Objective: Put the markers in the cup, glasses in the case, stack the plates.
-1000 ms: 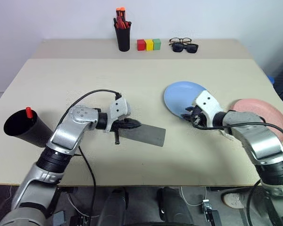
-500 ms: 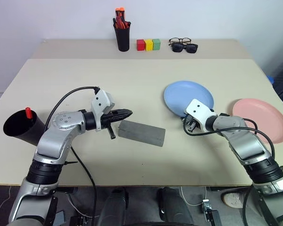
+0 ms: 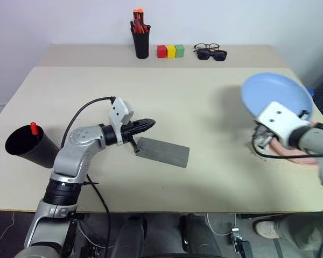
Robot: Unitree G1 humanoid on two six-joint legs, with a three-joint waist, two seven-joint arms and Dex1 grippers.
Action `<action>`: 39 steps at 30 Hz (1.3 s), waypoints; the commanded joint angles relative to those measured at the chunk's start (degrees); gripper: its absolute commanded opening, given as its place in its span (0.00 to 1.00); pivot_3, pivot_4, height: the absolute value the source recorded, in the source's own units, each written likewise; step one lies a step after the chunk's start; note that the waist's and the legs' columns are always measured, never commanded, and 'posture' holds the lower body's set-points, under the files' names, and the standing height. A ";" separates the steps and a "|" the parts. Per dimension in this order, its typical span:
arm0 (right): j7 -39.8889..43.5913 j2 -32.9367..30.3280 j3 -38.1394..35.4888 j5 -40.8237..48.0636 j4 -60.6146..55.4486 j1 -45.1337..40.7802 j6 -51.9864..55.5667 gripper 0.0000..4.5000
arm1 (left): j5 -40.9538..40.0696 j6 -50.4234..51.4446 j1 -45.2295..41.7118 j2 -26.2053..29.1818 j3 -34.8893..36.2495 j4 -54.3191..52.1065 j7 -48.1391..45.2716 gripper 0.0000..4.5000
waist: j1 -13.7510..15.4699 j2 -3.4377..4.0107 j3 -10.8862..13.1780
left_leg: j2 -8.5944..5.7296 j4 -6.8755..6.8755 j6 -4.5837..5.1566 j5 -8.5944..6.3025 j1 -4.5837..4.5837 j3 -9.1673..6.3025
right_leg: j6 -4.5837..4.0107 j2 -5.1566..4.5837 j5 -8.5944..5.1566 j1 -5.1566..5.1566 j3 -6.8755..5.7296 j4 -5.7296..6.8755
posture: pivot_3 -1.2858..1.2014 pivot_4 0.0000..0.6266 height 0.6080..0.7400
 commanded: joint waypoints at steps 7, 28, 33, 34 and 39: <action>3.00 2.60 -3.16 4.55 -8.34 8.14 2.71 0.52 | 0.35 -3.27 -2.24 -1.44 -1.25 1.85 -0.84 0.00 | -0.34 0.08 -0.04 | 0.05 0.01 0.00 0.00 0.10 0.02 | 0.00 0.05 0.00 0.05 0.04 0.04 | 0.52 0.24 1.00; -6.59 5.22 2.52 -2.77 -1.06 5.75 -3.04 0.01 | -1.60 -1.18 0.57 -1.10 -0.99 -1.78 0.65 0.00 | -0.16 0.08 -0.04 | 0.01 0.03 0.00 0.00 0.08 0.01 | 0.01 -0.01 0.00 0.11 0.02 -0.04 | 0.52 0.24 1.00; -5.51 2.36 -3.41 -1.81 -1.74 1.24 1.04 0.01 | -2.06 -1.32 0.60 -1.08 -0.25 -1.09 0.60 0.00 | -0.12 0.08 -0.03 | 0.00 0.04 0.00 0.00 0.08 0.02 | 0.02 -0.01 0.00 0.11 0.02 -0.05 | 0.52 0.24 1.00; -4.64 1.95 -4.30 -0.97 -1.66 0.64 1.63 0.01 | -2.06 -1.35 0.58 -1.18 -0.27 -1.01 0.65 0.00 | -0.07 0.08 -0.03 | 0.00 0.04 0.00 0.00 0.08 0.02 | 0.01 -0.01 0.00 0.11 0.02 -0.05 | 0.52 0.24 1.00; -2.61 1.80 -6.04 0.79 -1.63 1.79 1.85 0.41 | -1.84 -1.43 0.33 -1.75 -0.49 -0.73 1.06 0.00 | -0.06 0.07 -0.04 | 0.01 0.01 0.00 0.00 0.07 0.00 | 0.01 -0.01 -0.01 0.13 0.00 -0.08 | 0.52 0.24 1.00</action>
